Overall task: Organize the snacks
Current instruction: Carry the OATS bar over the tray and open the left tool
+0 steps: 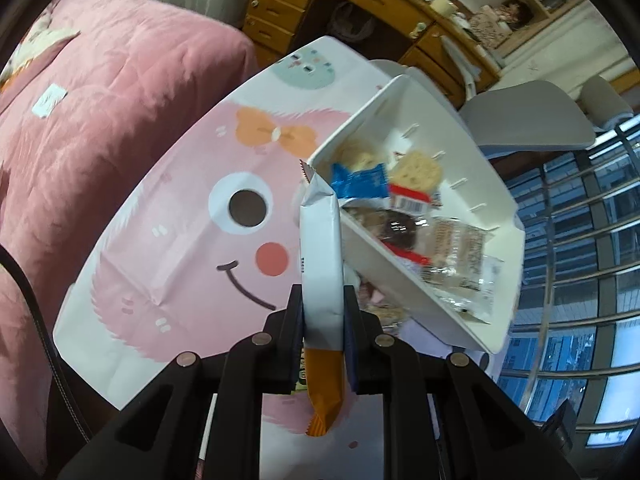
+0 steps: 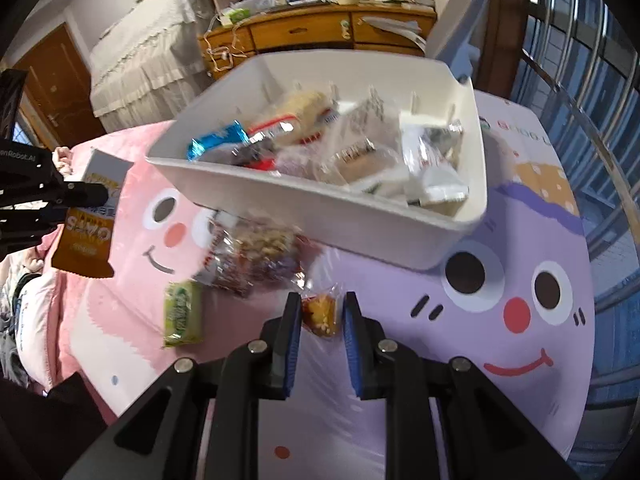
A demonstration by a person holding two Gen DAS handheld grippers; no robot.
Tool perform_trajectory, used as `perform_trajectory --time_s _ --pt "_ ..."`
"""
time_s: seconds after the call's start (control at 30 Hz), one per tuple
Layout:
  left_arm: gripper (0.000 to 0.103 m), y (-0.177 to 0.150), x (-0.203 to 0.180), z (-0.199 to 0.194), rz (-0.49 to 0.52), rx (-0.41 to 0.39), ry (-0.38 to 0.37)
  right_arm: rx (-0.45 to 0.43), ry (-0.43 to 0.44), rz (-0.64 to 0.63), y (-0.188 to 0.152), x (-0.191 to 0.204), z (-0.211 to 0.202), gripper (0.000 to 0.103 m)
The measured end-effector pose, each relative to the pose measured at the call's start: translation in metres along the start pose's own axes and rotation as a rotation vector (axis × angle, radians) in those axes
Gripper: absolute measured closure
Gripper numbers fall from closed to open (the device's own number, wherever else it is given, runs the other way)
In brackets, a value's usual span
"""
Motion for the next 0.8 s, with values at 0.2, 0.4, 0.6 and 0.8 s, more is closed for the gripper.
perform_trajectory --time_s 0.2,0.4,0.6,0.8 --pt "0.088 0.013 -0.034 -0.02 0.103 -0.063 -0.026 -0.116 0.006 -0.041 0.022 0.002 -0.031 0.083" --pt "0.088 0.027 -0.071 -0.021 0.202 -0.095 -0.006 -0.226 -0.052 -0.046 0.043 -0.009 -0.054 0.082" --pt "0.088 0.039 -0.105 -0.022 0.302 -0.127 -0.002 -0.282 -0.086 0.01 0.06 -0.031 -0.062 0.082" --pt "0.072 0.042 -0.132 -0.015 0.386 -0.148 0.071 -0.28 -0.121 0.072 0.067 -0.05 -0.059 0.081"
Point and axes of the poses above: each gripper's, at about its wrist camera, not at the fingertips, and z roughly the way its jaws point, x to its left, y to its top, the point moved 4 cm from there along z, roughly the way its jaws point, and after that the axes turned 11 degrees about x, right-handed, at the moved point
